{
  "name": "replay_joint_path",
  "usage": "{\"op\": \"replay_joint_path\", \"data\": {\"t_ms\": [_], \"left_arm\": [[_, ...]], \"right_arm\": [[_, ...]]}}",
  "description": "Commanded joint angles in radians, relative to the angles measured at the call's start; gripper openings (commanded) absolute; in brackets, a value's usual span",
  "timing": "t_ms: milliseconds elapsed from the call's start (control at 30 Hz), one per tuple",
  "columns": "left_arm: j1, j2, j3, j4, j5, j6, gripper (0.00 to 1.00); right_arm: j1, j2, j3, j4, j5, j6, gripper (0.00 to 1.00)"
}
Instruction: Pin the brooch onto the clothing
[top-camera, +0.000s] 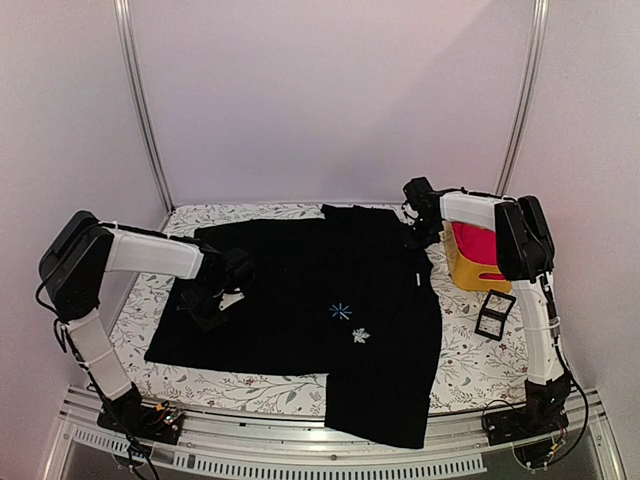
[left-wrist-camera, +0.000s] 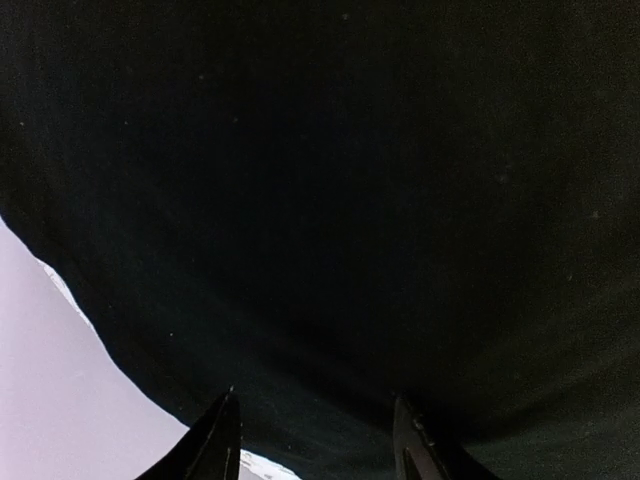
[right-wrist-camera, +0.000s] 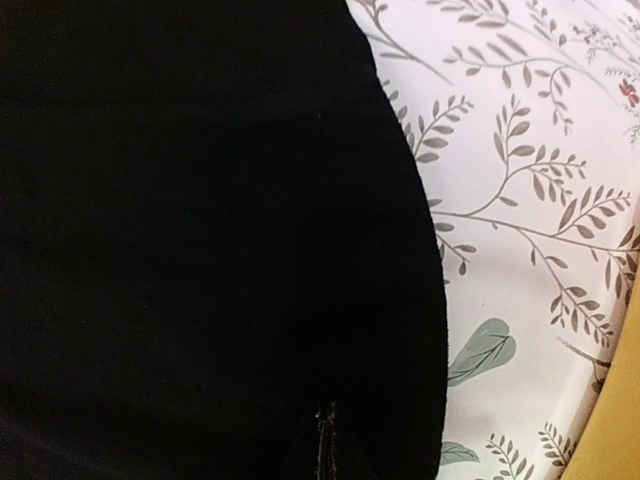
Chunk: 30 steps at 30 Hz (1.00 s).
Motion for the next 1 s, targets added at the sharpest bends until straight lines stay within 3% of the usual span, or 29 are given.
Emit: {"op": "replay_joint_path", "data": {"t_ms": [0, 433, 667, 767, 967], "left_arm": [[-0.031, 0.042, -0.078, -0.071, 0.064, -0.018, 0.53], [-0.034, 0.020, -0.069, -0.073, 0.059, -0.019, 0.54], [0.020, -0.037, 0.143, 0.056, 0.047, -0.008, 0.55], [0.078, -0.050, 0.244, 0.215, 0.059, 0.018, 0.55], [0.216, 0.052, 0.381, 0.448, 0.091, 0.083, 0.55]], "right_arm": [[-0.037, 0.078, 0.017, -0.047, 0.045, -0.008, 0.00], [-0.059, 0.146, 0.189, -0.104, 0.024, -0.065, 0.00], [-0.022, 0.045, 0.231, -0.143, 0.006, -0.097, 0.02], [0.019, -0.092, 0.119, -0.119, 0.019, -0.073, 0.03], [0.129, -0.415, -0.301, -0.058, 0.006, 0.026, 0.00]]}}
